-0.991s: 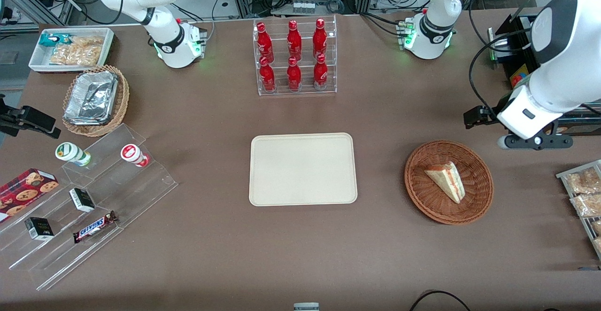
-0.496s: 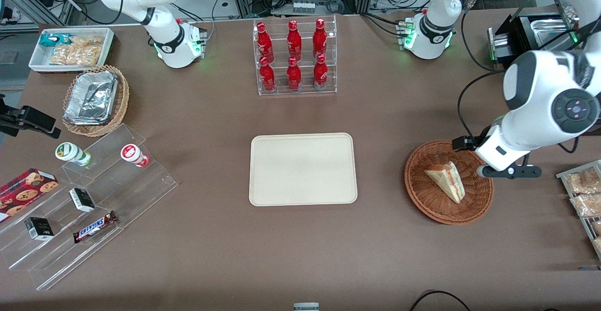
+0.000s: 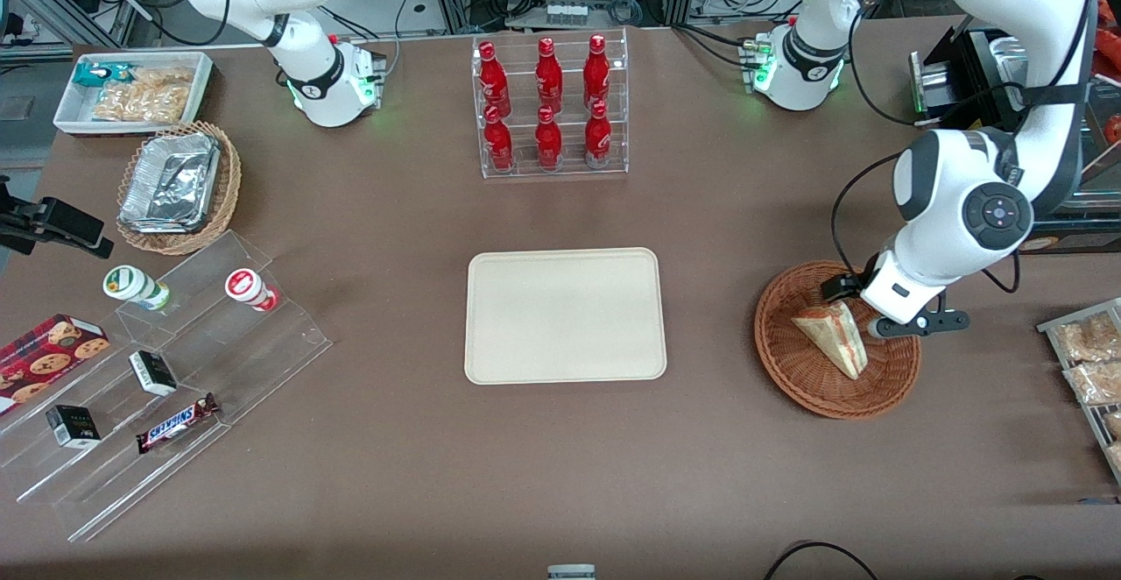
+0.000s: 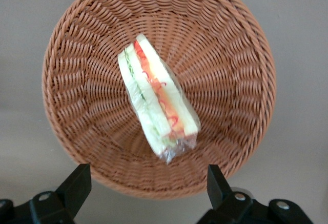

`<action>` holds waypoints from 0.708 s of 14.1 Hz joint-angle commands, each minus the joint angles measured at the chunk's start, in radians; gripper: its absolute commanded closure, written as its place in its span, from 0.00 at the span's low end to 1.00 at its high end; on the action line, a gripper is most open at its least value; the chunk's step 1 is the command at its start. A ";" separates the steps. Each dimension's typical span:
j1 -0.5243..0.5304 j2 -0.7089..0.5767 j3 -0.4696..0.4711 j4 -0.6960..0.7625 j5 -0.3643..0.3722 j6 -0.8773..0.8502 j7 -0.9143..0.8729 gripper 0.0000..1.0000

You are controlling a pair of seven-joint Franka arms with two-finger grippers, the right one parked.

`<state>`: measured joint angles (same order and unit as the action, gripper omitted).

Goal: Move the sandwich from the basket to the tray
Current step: 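Close the left gripper on the wrapped sandwich and lift it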

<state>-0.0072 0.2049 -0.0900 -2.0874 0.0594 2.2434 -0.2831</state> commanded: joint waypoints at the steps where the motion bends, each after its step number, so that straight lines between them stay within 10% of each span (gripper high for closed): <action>1: 0.000 0.001 -0.004 -0.045 0.014 0.079 -0.199 0.00; 10: 0.000 0.080 -0.004 -0.040 -0.006 0.211 -0.642 0.00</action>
<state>-0.0079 0.2634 -0.0912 -2.1250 0.0556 2.4186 -0.8633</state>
